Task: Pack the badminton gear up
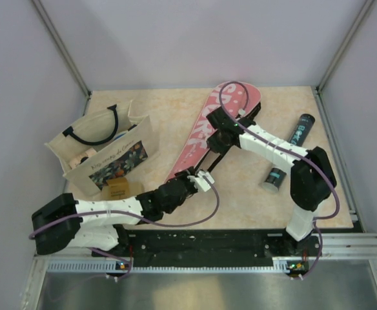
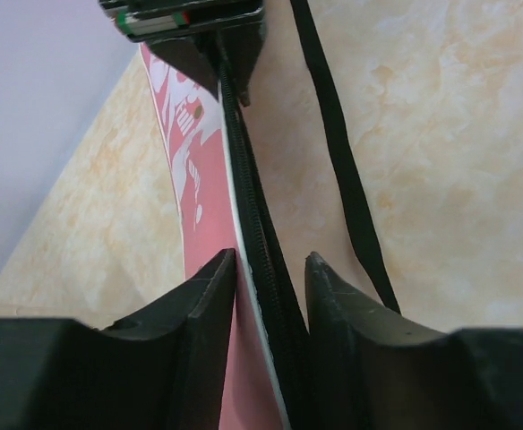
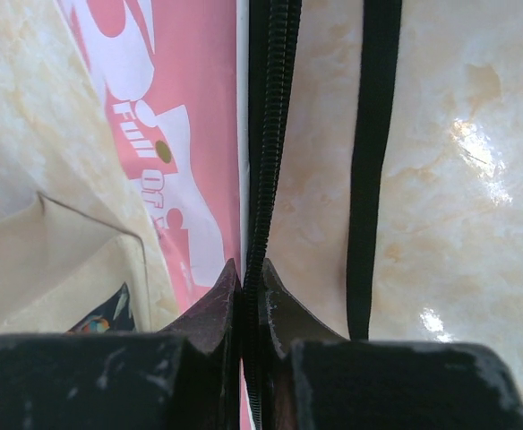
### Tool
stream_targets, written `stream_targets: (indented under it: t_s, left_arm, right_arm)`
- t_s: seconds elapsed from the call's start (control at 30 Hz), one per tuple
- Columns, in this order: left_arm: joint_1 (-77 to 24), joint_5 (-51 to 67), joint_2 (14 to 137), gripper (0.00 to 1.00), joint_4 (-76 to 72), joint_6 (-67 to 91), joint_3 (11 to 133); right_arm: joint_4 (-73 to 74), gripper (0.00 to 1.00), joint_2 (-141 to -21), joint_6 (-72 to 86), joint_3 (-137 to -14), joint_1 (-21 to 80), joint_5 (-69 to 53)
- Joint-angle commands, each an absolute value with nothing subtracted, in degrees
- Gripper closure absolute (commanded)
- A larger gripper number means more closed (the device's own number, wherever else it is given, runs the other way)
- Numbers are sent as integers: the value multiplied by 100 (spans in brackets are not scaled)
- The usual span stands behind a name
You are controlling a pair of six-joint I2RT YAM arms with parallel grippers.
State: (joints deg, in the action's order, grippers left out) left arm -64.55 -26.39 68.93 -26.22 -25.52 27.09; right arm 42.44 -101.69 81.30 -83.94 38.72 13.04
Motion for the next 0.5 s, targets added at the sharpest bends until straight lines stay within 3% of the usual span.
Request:
stream_targets:
  t_s: [0.0, 0.23, 0.37, 0.47]
  left_arm:
    - [-6416, -3383, 7014, 67, -2980, -2418, 2988]
    - [-6232, -3779, 6821, 99, -1524, -1329, 3620]
    - [-6196, -3552, 6479, 100, -1196, -968, 3630]
    - [-6126, -3341, 6136, 100, -1038, -450, 3568]
  right_arm:
    - [3754, 100, -9739, 8183, -8122, 3841, 923]
    - [2797, 100, -9282, 7508, -7402, 3832, 809]
    - [2041, 98, -8922, 6813, -6839, 3744, 607]
    - [1320, 82, -8570, 6084, -6321, 3648, 291]
